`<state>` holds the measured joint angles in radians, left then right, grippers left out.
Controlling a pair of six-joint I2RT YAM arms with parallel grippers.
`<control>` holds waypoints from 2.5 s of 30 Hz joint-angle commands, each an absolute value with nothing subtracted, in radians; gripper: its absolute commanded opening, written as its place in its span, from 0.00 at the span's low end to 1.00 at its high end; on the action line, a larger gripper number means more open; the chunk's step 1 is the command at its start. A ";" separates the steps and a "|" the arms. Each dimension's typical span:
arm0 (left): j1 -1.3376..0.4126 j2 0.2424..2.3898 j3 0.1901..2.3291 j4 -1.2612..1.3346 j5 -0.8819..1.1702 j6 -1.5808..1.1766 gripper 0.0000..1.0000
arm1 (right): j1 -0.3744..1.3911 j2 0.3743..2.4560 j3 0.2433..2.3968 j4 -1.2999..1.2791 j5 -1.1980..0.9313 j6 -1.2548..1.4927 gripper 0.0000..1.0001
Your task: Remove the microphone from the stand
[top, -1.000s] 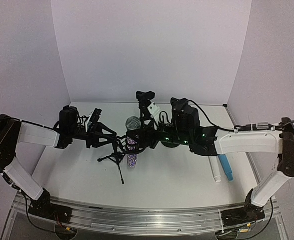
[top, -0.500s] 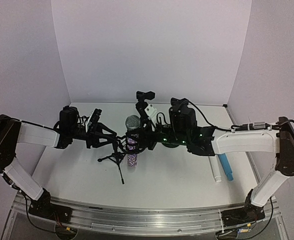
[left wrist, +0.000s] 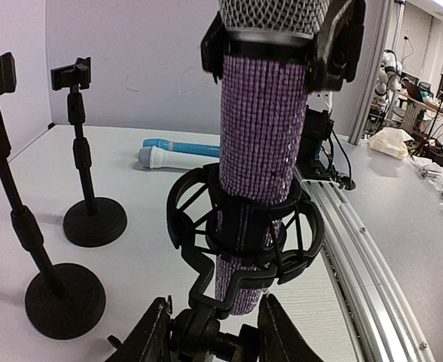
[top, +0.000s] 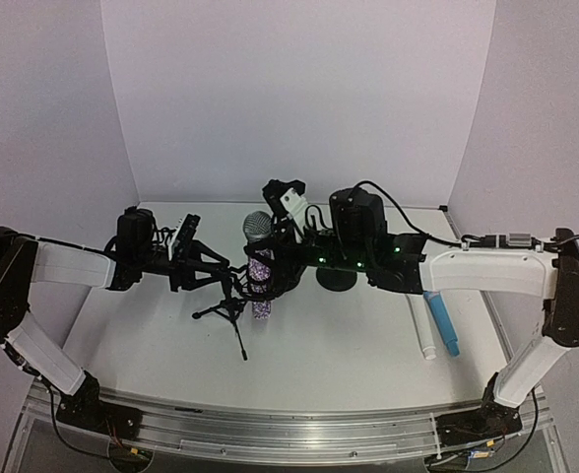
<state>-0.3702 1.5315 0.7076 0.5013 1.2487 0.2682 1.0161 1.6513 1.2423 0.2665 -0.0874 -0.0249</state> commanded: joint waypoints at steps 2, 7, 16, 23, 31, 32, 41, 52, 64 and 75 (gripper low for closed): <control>-0.361 1.555 0.693 0.382 1.131 0.380 0.00 | 1.017 1.586 1.367 0.476 -0.054 -0.049 0.00; -0.361 1.551 0.693 0.371 1.132 0.387 0.00 | 1.018 1.566 1.423 0.484 -0.057 -0.072 0.00; -0.362 1.549 0.698 0.364 1.131 0.390 0.00 | 1.017 1.483 1.436 0.480 -0.017 -0.042 0.00; -0.362 1.554 0.699 0.384 1.123 0.376 0.00 | 1.017 1.331 1.523 -0.103 0.348 0.030 0.00; -0.362 1.564 0.715 0.404 1.119 0.359 0.00 | 0.887 1.139 1.525 -0.944 0.653 0.271 0.00; -0.362 1.566 0.718 0.405 1.121 0.358 0.00 | 0.822 1.118 1.508 -1.032 0.642 0.309 0.00; -0.363 1.562 0.738 0.383 1.123 0.364 0.00 | 0.156 1.283 1.373 -1.338 0.233 0.029 0.00; -0.362 1.543 0.740 0.354 1.116 0.371 0.00 | -0.113 1.742 1.482 -1.141 -0.037 -0.178 0.00; -0.362 1.548 0.745 0.335 1.117 0.376 0.00 | -0.168 1.988 1.559 -1.090 -0.058 -0.249 0.00; -0.362 1.565 0.763 0.313 1.114 0.382 0.00 | -0.170 2.083 1.528 -1.025 -0.064 -0.218 0.00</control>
